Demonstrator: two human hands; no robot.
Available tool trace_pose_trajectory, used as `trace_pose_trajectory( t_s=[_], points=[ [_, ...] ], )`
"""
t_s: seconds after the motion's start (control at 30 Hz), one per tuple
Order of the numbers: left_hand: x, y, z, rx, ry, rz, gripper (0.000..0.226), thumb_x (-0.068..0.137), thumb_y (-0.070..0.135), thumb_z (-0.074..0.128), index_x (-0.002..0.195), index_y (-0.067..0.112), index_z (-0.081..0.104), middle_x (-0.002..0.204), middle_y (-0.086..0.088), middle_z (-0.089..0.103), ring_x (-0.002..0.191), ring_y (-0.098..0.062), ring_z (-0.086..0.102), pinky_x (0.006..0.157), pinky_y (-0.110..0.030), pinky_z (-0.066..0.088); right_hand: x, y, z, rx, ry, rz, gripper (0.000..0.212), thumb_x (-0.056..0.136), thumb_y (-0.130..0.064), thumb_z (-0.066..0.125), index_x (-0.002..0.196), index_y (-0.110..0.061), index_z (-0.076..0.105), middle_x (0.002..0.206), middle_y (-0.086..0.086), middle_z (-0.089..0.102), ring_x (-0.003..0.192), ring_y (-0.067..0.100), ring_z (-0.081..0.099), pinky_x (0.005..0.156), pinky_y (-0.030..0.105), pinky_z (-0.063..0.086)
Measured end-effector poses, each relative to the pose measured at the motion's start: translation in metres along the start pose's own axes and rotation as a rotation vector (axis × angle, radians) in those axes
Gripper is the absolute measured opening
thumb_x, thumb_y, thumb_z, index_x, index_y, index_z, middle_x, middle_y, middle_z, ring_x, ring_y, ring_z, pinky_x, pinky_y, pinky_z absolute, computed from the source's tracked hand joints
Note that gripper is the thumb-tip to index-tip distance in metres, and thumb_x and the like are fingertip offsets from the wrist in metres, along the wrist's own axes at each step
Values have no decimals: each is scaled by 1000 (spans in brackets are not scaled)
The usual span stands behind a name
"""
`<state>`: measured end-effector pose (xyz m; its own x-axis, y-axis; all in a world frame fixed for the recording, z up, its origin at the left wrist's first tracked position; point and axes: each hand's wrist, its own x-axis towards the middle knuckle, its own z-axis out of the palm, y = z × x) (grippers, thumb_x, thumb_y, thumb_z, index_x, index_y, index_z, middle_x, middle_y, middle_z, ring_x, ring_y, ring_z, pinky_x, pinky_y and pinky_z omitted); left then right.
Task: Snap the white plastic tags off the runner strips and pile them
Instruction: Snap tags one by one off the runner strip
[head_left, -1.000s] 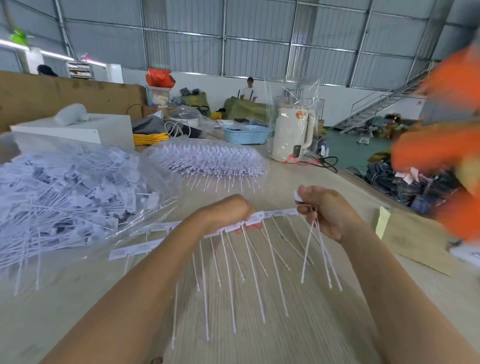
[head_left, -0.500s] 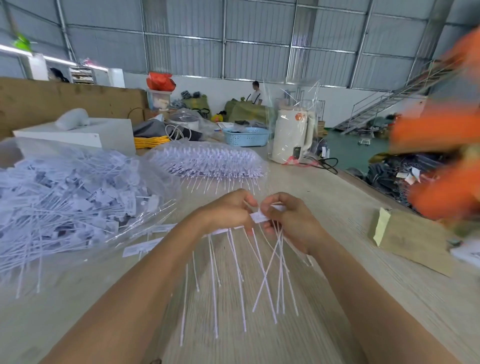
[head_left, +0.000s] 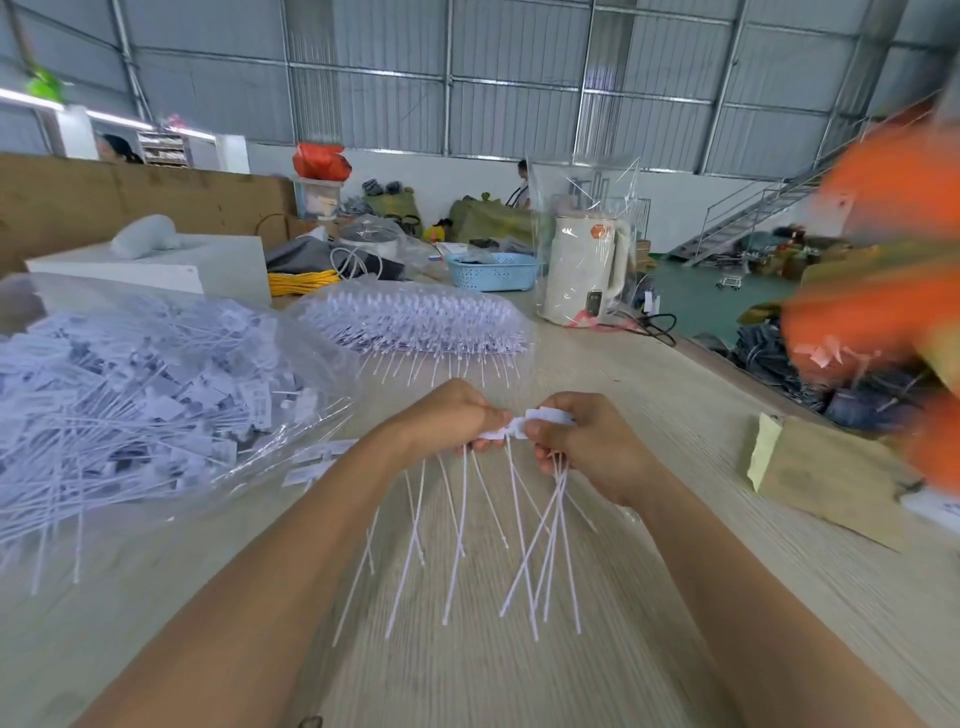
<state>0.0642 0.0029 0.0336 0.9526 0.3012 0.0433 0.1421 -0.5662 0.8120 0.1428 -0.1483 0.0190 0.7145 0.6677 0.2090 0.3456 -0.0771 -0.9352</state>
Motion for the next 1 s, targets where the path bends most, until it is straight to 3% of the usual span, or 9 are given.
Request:
trace_pose_trajectory(
  t_s=[0.13,0.23,0.33,0.43,0.53,0.6,0.83,0.93,1.0],
  points=[
    [1,7,-5,-100,27,-72,34,90,16,57,56,15,57,37,7,45,37,-8,36,42,-19,25,-1,-9,11,-58,137,-119,7,87,4,60,85,11,59,58,12,52,36,7,49,40,18,43],
    [-3,13,-12,-240,-60,-130,39,88,10,49,50,17,49,37,7,30,34,-7,22,39,-20,17,-1,-14,13,-290,231,-351,5,84,6,62,80,6,59,67,12,55,52,14,53,51,25,48],
    [-6,20,-15,-314,-141,-132,43,90,8,45,48,18,44,38,8,23,33,-5,16,40,-20,11,2,-14,8,-420,288,-550,5,79,8,64,77,4,61,72,7,57,60,14,51,59,14,39],
    [-7,21,-18,-229,-171,-119,47,91,16,51,43,20,48,40,7,26,36,-7,17,45,-24,12,7,-7,-21,-363,425,-338,1,83,1,64,83,0,64,75,9,61,63,16,54,58,23,43],
    [-5,18,-19,-136,-3,-47,46,90,18,59,44,18,55,38,8,41,37,-7,32,47,-23,23,7,-2,-74,419,397,109,7,90,-2,55,84,-1,56,69,8,52,48,9,45,41,14,36],
    [-4,18,-14,-115,31,-6,40,92,16,57,52,17,58,43,4,51,44,-10,42,51,-23,33,5,-2,-86,805,276,229,14,94,-1,45,81,-2,50,64,5,49,40,3,39,35,10,32],
    [-8,16,-10,22,-70,60,31,83,1,42,74,5,71,83,-24,66,70,-23,53,65,-33,41,6,-12,-27,435,6,210,8,90,-5,57,82,-2,56,75,9,58,49,9,56,39,16,43],
    [-8,14,-7,77,-65,38,26,82,-7,41,85,-15,65,78,-23,56,72,-24,46,66,-34,37,2,-12,-10,300,-55,183,6,90,-9,61,87,-3,62,78,9,64,61,13,64,49,21,50],
    [-7,14,-4,101,-52,31,21,80,-11,40,75,-15,60,68,-17,45,66,-22,41,58,-28,35,-1,-12,-2,262,-79,149,10,90,-7,60,82,-1,60,80,16,65,64,20,65,51,23,52]
  ],
)
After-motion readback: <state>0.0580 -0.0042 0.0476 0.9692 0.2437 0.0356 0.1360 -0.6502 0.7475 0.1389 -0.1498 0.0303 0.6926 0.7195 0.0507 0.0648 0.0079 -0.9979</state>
